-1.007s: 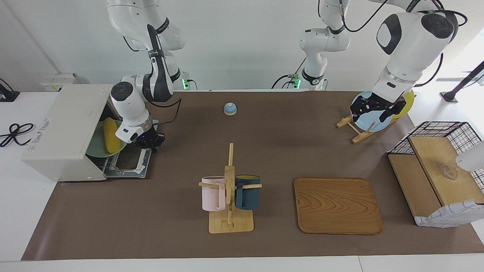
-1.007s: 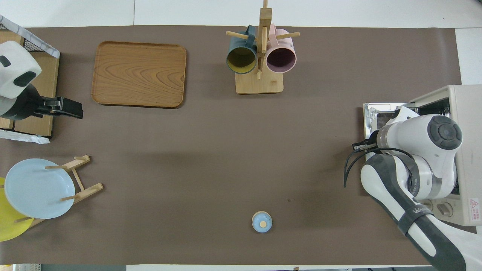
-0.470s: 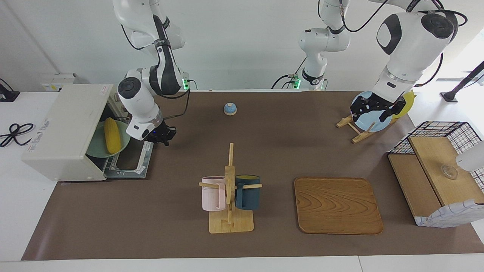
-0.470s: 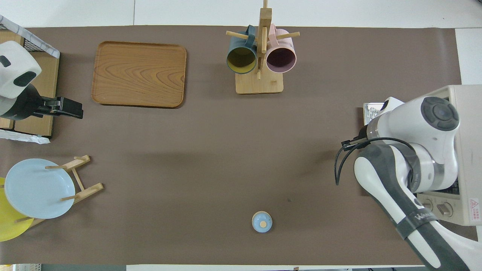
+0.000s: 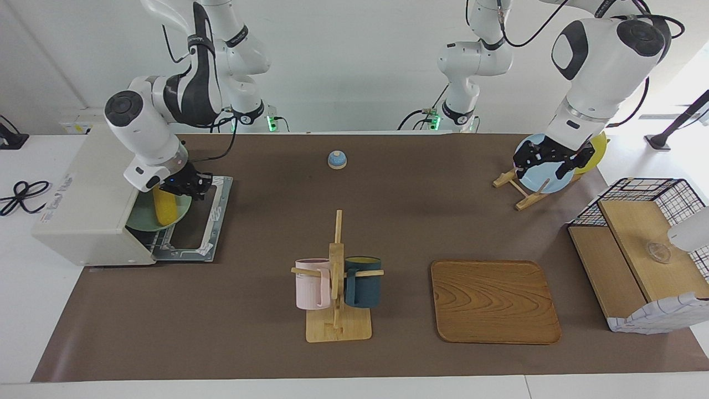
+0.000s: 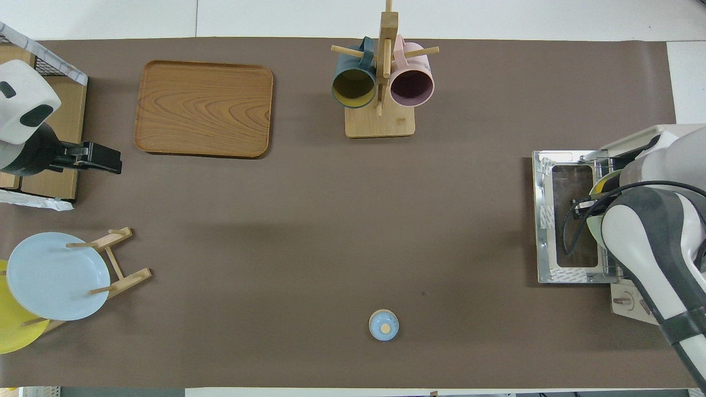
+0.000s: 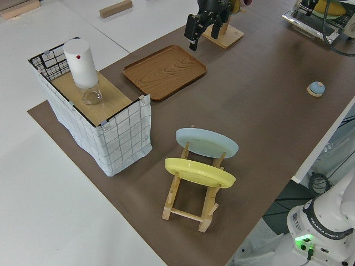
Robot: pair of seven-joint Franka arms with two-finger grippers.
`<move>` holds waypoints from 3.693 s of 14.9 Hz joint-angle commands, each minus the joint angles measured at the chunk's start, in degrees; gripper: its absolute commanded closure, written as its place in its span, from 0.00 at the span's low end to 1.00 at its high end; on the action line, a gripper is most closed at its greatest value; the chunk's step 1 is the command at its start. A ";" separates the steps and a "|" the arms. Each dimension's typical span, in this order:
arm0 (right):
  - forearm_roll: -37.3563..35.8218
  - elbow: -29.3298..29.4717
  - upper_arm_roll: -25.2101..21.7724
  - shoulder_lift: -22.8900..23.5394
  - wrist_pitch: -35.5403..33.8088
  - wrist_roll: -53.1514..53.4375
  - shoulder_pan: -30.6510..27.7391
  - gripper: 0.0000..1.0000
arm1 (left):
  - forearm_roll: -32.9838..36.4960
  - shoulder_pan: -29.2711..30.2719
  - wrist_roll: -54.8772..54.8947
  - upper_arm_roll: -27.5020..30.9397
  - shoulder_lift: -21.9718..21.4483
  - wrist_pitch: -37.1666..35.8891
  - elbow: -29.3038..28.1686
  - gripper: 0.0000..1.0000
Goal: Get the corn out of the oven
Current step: 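Grasp the rim of the green plate with the right gripper, then pull the green plate with corn out and set it on the table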
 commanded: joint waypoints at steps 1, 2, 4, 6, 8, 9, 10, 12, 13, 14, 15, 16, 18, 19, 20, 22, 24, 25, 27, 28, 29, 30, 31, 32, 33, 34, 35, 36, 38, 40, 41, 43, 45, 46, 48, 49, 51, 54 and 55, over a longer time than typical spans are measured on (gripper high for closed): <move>-1.32 -3.23 0.50 -2.08 1.14 -0.48 -1.99 0.75 | -0.79 0.56 0.70 -0.15 -1.04 0.12 -0.74 0.00; -1.93 -3.23 0.50 -2.08 1.31 -1.18 -2.78 0.75 | -0.79 0.56 0.70 -0.15 -1.04 0.12 -0.74 0.00; -1.94 -4.28 0.59 -2.25 2.10 -1.45 -3.05 0.74 | -0.70 0.56 0.70 -0.15 -1.04 0.12 -0.74 0.00; -1.94 -5.77 0.50 -2.78 4.03 -1.98 -3.23 0.74 | -0.79 0.56 0.70 -0.15 -1.04 0.12 -0.74 0.00; -1.94 -7.79 0.50 -3.30 7.28 -4.78 -4.01 0.74 | -0.79 0.56 0.70 -0.15 -1.04 0.12 -0.74 0.00; -1.94 -8.58 0.50 -3.39 8.34 -5.32 -4.37 0.74 | -0.70 0.56 0.70 -0.15 -1.04 0.12 -0.74 0.00; -1.94 -8.85 0.50 -3.66 8.52 -5.32 -4.37 0.74 | -0.70 0.56 0.70 -0.15 -1.04 0.12 -0.74 0.00; -1.94 -9.20 0.50 -3.75 8.52 -5.32 -4.37 0.74 | -0.79 0.56 0.70 -0.15 -1.04 0.12 -0.74 0.00; -1.94 -9.47 0.50 -3.75 8.61 -5.32 -4.37 0.74 | -0.79 0.56 0.70 -0.15 -1.04 0.12 -0.74 0.00; -1.94 -9.99 0.50 -3.75 8.79 -5.41 -4.46 0.74 | -0.70 0.56 0.70 -0.15 -1.04 0.12 -0.74 0.00; -1.94 -10.43 0.50 -3.75 8.79 -5.41 -4.46 0.74 | -0.70 0.56 0.70 -0.15 -1.04 0.12 -0.74 0.00; -1.94 -10.35 0.50 -3.75 8.79 -5.50 -4.37 0.86 | -0.70 0.47 0.70 -0.24 -1.04 0.12 -0.74 0.00; -2.90 -10.26 0.50 -3.66 8.70 -5.58 -3.67 1.00 | -0.79 0.47 0.70 -0.24 -1.04 0.12 -0.74 0.00; -5.08 -10.09 0.59 -3.66 8.61 -5.58 -3.49 1.00 | -0.70 0.47 0.70 -0.15 -1.04 0.12 -0.74 0.00; -7.71 -9.82 0.94 -3.57 8.61 -5.50 -3.23 1.00 | -0.79 0.47 0.70 -0.15 -1.04 0.12 -0.74 0.00; -10.72 -7.73 1.12 -3.05 7.21 -4.97 -0.60 1.00 | -0.79 0.47 0.70 -0.15 -1.04 0.12 -0.74 0.00; -10.91 -4.83 1.12 -2.69 4.50 -5.06 0.89 1.00 | -0.79 0.47 0.70 -0.15 -1.13 0.12 -0.65 0.00; -10.91 -3.59 1.12 -2.43 2.65 -4.80 2.99 1.00 | -0.70 0.47 0.70 -0.15 -1.13 0.12 -0.65 0.00; -12.30 -1.83 1.12 -1.99 -0.16 -1.56 7.73 1.00 | -0.70 0.47 0.70 -0.15 -1.13 0.30 -0.65 0.00; -13.96 -0.87 1.20 -1.82 -2.00 1.24 10.02 1.00 | -0.70 0.56 0.70 -0.15 -1.13 0.30 -0.65 0.00; -14.68 0.45 1.21 -1.73 -3.76 3.97 11.87 1.00 | -0.70 0.56 0.70 -0.15 -1.13 0.30 -0.65 0.00; -14.68 2.12 1.21 -1.29 -5.52 7.04 15.37 1.00 | -0.70 0.64 0.70 -0.06 -1.13 0.30 -0.65 0.00; -14.86 3.52 1.21 -0.59 -6.41 10.55 18.62 1.00 | -0.70 0.64 0.70 -0.06 -1.13 0.47 -0.65 0.00; -14.86 5.37 1.21 0.55 -7.81 14.15 21.96 1.00 | -0.70 0.64 0.70 -0.06 -1.13 0.47 -0.65 0.00; -14.86 7.39 1.21 1.95 -8.96 17.50 25.04 1.00 | -0.70 0.64 0.70 -0.06 -1.13 0.47 -0.74 0.00; -14.77 9.23 1.29 3.53 -9.66 20.23 27.16 1.00 | -0.70 0.64 0.61 -0.06 -1.13 0.56 -0.74 0.00; -14.60 11.34 1.29 5.37 -9.84 22.69 29.53 1.00 | -0.70 0.64 0.53 -0.06 -1.13 0.56 -0.74 0.00; -14.51 13.28 1.47 6.61 -9.85 24.54 31.21 1.00 | -0.70 0.73 0.52 -0.06 -1.13 0.56 -0.83 0.00; -13.90 18.01 1.56 9.68 -10.63 29.10 35.42 1.00 | -0.70 0.73 0.52 -0.06 -1.13 0.48 -0.83 0.00; -13.98 28.61 1.56 17.91 -15.88 36.74 41.21 1.00 | -0.70 1.25 0.52 -0.06 -1.13 0.47 -0.83 0.00; -14.16 36.07 1.56 23.36 -19.22 40.00 43.42 1.00 | -0.70 1.35 0.44 -0.06 -1.21 0.56 -0.83 0.00; -14.25 41.85 1.64 29.45 -19.96 41.96 44.67 1.00 | -0.70 1.35 0.35 -0.06 -1.22 0.56 -0.83 0.00; -12.85 40.64 2.08 30.27 -12.79 44.67 46.51 1.00 | -0.70 1.44 0.35 -0.06 -1.22 0.65 -0.83 0.00; -12.58 37.84 2.08 30.18 -9.96 45.30 46.69 1.00 | -0.70 1.44 0.35 -0.15 -1.22 0.82 -0.83 0.00; -12.23 32.05 2.08 29.04 -4.42 45.65 46.61 1.00 | -0.70 1.44 0.44 -0.06 -1.22 1.26 -0.83 0.00; -12.14 29.93 2.17 28.43 -2.83 47.05 46.35 1.00 | -0.70 1.44 0.44 -0.06 -1.22 1.27 -0.83 0.00; -9.87 28.68 2.17 28.16 -1.06 48.90 46.25 1.00 | -0.70 1.52 0.44 -0.06 -1.22 1.70 -1.00 0.00; -4.06 27.19 2.17 28.07 2.72 50.66 45.64 1.00 | -0.70 1.52 0.35 -0.15 -1.22 1.97 -1.09 0.00; -3.53 27.36 2.17 28.07 2.64 51.88 45.55 1.00 | -0.79 1.52 0.44 -0.15 -1.22 2.14 -1.09 0.00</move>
